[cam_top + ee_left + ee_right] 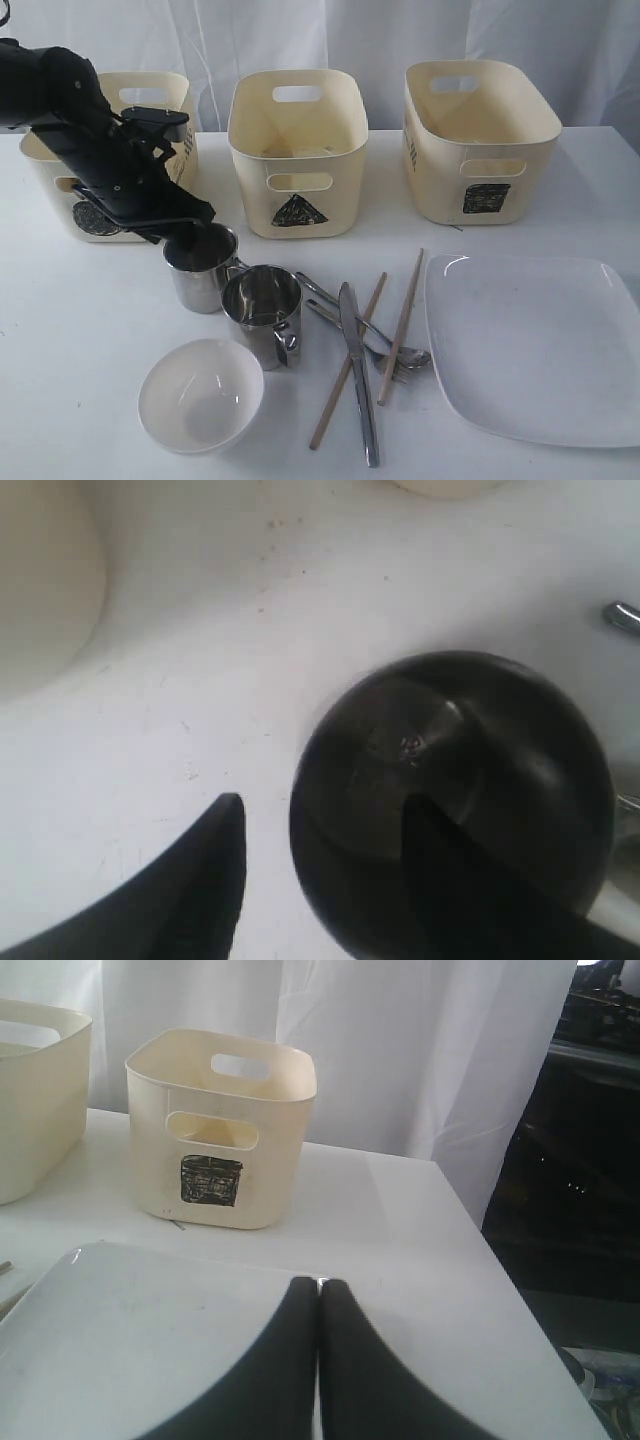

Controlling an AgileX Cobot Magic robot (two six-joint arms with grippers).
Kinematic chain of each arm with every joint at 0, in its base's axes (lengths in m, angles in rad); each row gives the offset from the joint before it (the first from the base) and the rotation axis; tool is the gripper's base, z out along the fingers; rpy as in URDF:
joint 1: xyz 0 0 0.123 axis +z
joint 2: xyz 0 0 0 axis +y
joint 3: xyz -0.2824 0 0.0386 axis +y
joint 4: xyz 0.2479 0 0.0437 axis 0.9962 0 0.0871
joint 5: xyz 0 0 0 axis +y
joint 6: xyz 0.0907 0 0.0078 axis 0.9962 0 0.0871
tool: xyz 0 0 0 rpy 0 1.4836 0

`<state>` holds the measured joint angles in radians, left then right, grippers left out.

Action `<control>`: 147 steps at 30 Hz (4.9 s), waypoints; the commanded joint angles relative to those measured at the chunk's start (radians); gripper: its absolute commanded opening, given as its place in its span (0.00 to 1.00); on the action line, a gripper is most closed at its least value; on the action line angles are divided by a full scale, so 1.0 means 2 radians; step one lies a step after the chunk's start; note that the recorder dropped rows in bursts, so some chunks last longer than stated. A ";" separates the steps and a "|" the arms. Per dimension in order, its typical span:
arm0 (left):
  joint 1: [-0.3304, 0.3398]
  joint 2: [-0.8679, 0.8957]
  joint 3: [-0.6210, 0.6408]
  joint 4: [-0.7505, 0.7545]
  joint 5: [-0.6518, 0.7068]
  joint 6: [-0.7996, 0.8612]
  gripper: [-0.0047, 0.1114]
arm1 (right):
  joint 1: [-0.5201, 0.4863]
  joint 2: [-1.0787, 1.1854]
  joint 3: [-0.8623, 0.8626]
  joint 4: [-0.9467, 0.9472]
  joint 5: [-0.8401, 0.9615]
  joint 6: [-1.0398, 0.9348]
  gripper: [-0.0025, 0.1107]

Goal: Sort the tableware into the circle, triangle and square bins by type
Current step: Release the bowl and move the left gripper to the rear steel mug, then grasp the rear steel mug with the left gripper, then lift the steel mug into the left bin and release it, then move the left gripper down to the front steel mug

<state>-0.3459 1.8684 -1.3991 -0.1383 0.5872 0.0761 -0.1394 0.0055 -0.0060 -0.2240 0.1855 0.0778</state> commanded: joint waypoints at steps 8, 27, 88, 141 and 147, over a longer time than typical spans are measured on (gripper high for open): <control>-0.002 0.028 0.003 -0.005 -0.017 0.001 0.49 | 0.001 -0.003 0.003 -0.001 -0.004 0.003 0.02; -0.002 -0.008 0.001 -0.005 0.004 0.003 0.04 | 0.001 -0.003 0.003 -0.001 -0.004 0.003 0.02; 0.109 0.072 -0.154 0.196 -0.138 -0.110 0.12 | 0.001 -0.003 0.003 -0.001 -0.004 0.003 0.02; -0.113 -0.071 -0.022 -0.044 0.122 0.094 0.47 | 0.001 -0.003 0.003 -0.001 -0.004 0.003 0.02; -0.113 -0.049 -0.013 -0.065 0.093 0.095 0.47 | 0.001 -0.003 0.003 -0.001 -0.004 0.003 0.02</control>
<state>-0.5667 1.7552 -1.4338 -0.2453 0.7784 0.2656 -0.1394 0.0055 -0.0060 -0.2240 0.1855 0.0778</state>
